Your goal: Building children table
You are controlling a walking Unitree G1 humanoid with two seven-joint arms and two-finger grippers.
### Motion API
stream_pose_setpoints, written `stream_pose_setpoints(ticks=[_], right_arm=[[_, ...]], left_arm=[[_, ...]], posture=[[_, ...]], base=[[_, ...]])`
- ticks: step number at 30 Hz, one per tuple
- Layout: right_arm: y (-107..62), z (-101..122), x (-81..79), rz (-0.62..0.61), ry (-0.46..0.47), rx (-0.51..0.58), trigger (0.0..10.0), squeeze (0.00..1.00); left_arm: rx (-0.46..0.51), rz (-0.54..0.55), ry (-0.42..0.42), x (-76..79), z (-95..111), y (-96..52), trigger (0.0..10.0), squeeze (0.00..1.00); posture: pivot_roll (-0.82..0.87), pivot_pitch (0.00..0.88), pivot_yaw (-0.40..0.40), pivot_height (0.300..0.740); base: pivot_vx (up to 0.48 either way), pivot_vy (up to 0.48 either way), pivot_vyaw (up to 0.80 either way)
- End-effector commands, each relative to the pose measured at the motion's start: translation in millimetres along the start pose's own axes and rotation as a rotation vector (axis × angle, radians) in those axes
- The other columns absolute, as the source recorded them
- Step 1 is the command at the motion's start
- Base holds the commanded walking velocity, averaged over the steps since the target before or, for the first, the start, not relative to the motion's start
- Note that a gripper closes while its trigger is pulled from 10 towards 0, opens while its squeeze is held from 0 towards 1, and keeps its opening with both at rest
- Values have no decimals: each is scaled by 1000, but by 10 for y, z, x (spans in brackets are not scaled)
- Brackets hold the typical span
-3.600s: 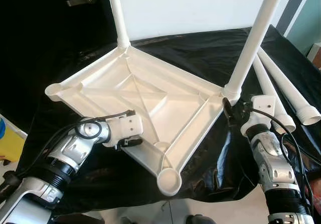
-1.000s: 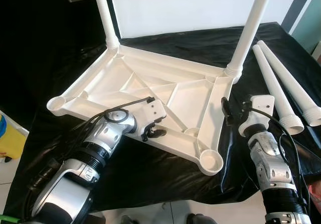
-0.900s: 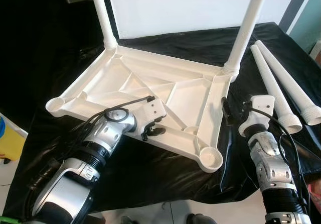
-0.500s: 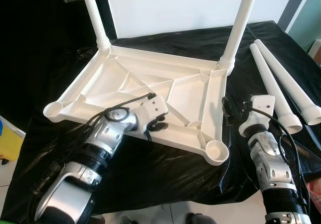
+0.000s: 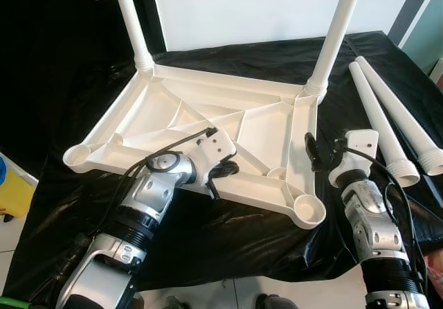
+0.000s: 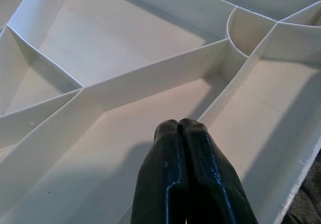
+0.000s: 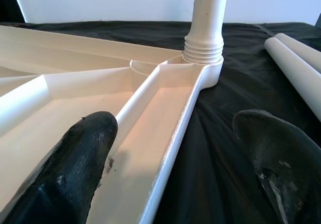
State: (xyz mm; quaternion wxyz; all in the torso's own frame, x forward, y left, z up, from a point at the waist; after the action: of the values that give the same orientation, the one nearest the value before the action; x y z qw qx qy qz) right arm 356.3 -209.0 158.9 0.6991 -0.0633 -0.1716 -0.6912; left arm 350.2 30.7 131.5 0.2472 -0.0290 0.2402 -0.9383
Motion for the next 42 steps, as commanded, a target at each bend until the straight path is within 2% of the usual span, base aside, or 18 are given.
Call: stream_pose_setpoints(ticks=[1, 3, 4, 7, 8, 10, 11, 12, 15, 16, 22, 23, 32, 33, 34, 35, 38, 42], right_arm=[[5, -8, -29, 3, 13, 1, 10000, 0], [4, -8, -30, 3, 13, 1, 10000, 0], [-7, -14, -42, 4, 15, 1, 10000, 0], [-14, -19, -51, 4, 17, 0, 10000, 0], [-21, -21, -60, 5, 18, 0, 10000, 0], [-33, -23, -67, 6, 19, 0, 10000, 0], [-37, -26, -62, 5, 19, -1, 10000, 0], [-39, -28, -58, 4, 19, -1, 10000, 0], [-41, -33, -53, 2, 19, -3, 10000, 0], [-41, -33, -54, 2, 20, -3, 10000, 0], [-47, -23, -49, -3, 23, -1, 10000, 0], [-52, -26, -40, -8, 23, -2, 10000, 0], [-78, -36, -27, -17, 24, -6, 10000, 0], [-80, -35, -28, -16, 25, -5, 10000, 0], [-80, -33, -31, -15, 26, -5, 10000, 0], [-80, -33, -31, -15, 26, -5, 10000, 0], [-77, -28, -62, 0, 26, -5, 10000, 0], [-72, -21, -77, 6, 27, -4, 10000, 0]], left_arm=[[-54, 145, -44, -151, -245, -19, 0, 0], [-47, 142, -43, -142, -231, -27, 0, 0], [-6, 128, -57, -127, -166, -48, 10000, 0], [25, 118, -70, -114, -118, -67, 10000, 0], [63, 96, -62, -90, -51, -93, 10000, 1000], [153, 62, -51, -39, 99, -144, 10000, 1000], [177, 47, -8, -4, 144, -169, 10000, 1000], [187, 38, 21, 19, 163, -183, 10000, 1000], [170, 23, 20, 43, 127, -181, 10000, 1000], [149, 30, 30, 36, 87, -165, 10000, 0], [48, 74, 94, -29, -101, -89, 10000, 0], [40, 65, 96, -18, -114, -85, 10000, 1000], [-9, 103, 138, -94, -176, -39, 10000, 1000], [-16, 122, 134, -127, -176, -25, 10000, 671], [-31, 149, 131, -175, -184, -6, 10000, 0], [-31, 149, 131, -175, -184, -6, 10000, 0], [-68, 234, 136, -335, -183, 53, 10000, 0], [-73, 260, 137, -382, -163, 80, 10000, 0]], posture=[[-84, 111, 41, 740], [-84, 111, 41, 740], [-82, 110, 48, 740], [-82, 110, 48, 740], [-83, 110, 51, 740], [-83, 111, 55, 740], [-83, 113, 56, 740], [-83, 113, 56, 740], [-82, 114, 56, 740], [-80, 118, 56, 740], [-85, 129, 66, 740], [-86, 130, 67, 740], [-91, 131, 74, 740], [-92, 131, 74, 740], [-91, 129, 73, 740], [-91, 129, 73, 740], [-88, 130, 69, 740], [-86, 129, 66, 740]], base=[[0, 0, 0], [0, 0, 0], [0, 0, 0], [0, 0, 0], [0, 0, 0], [0, 0, 0], [0, 0, 0], [0, 0, 0], [0, 0, 0], [0, 0, 0], [0, 0, 0], [0, 0, 0], [0, 0, 0], [0, 0, 0], [0, 0, 0], [0, 0, 0], [0, 0, 0], [0, 0, 0]])
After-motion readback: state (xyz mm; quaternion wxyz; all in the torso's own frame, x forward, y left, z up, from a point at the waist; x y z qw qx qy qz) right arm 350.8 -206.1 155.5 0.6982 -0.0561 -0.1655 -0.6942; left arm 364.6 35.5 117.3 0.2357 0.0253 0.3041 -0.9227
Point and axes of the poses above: a point about 5 cm out from each wrist's last joint towards the gripper, its own y axis pointing out of the wrist towards the gripper, its own z axis along the axis of the wrist's last joint, x = y × z, the point moved 5 cm from there along y, pointing out of the wrist towards the gripper, and after that the axes turned 14 degrees about -y, right-handed, at the moved point
